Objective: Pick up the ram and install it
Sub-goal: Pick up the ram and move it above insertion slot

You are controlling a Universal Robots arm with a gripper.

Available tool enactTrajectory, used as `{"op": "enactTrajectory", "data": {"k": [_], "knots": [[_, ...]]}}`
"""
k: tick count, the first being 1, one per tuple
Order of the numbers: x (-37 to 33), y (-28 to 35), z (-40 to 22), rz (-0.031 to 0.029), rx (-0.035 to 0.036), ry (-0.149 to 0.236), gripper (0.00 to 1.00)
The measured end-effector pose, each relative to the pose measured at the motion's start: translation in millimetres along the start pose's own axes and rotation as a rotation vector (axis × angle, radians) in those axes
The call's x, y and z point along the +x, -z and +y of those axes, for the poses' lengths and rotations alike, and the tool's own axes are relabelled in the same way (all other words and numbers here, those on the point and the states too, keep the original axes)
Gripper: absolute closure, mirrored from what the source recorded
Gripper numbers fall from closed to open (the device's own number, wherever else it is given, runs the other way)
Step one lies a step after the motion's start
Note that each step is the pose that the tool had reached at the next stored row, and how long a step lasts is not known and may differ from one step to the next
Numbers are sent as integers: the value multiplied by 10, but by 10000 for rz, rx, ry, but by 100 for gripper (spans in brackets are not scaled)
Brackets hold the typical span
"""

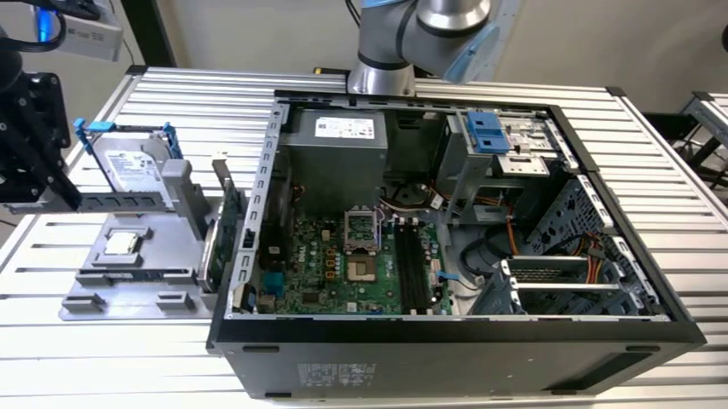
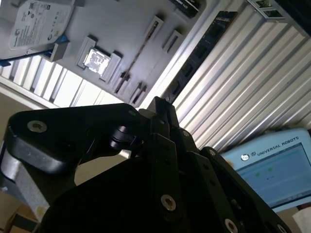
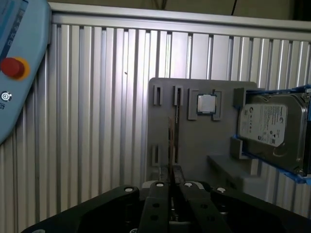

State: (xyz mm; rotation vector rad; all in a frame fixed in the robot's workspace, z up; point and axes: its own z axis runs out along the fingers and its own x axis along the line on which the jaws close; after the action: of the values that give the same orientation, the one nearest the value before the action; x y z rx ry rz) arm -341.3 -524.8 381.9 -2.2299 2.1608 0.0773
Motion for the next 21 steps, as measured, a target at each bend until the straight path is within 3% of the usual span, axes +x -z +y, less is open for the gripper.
{"op": "enactTrajectory", "data": {"k": [3,14,21], "knots": [[1,0,-48,-1,-6,0,100],[2,3,-54,-1,-6,0,100],[-1,54,-55,-1,-6,1,100]]}}
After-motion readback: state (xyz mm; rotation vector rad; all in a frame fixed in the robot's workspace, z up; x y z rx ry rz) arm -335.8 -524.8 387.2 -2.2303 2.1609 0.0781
